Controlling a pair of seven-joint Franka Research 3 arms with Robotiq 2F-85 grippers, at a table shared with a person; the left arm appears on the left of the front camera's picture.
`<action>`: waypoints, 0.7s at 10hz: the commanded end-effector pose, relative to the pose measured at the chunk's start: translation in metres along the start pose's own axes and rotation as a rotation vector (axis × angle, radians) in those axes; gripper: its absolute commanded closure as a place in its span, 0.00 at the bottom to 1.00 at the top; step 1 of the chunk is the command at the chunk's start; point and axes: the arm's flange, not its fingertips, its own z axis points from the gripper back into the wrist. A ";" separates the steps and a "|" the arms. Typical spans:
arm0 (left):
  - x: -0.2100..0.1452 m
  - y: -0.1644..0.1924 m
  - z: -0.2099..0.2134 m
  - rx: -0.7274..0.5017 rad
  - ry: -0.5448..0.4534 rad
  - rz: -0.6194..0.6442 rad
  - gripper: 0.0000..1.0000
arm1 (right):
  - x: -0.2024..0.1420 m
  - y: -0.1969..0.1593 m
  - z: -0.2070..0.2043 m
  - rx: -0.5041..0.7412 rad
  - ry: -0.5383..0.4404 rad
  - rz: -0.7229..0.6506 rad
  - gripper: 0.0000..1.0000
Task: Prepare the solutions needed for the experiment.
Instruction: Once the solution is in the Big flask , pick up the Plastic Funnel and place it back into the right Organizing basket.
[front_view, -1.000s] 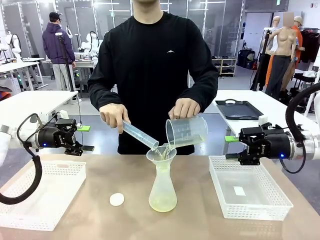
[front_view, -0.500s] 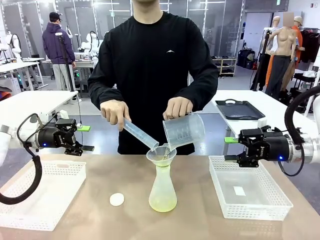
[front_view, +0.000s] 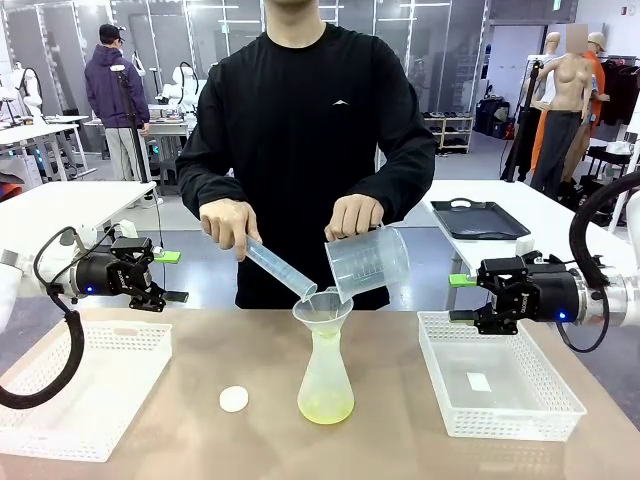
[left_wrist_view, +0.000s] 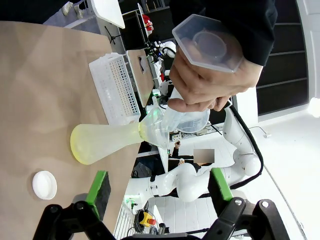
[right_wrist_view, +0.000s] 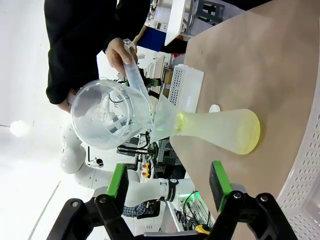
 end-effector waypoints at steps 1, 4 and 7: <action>0.000 -0.002 0.000 -0.012 0.007 -0.001 0.00 | 0.002 0.002 0.000 -0.007 -0.003 0.006 0.18; 0.000 -0.002 0.000 -0.012 0.007 -0.001 0.00 | 0.002 0.002 0.000 -0.007 -0.003 0.006 0.18; 0.000 -0.002 0.000 -0.012 0.007 -0.001 0.00 | 0.002 0.002 0.000 -0.007 -0.003 0.006 0.18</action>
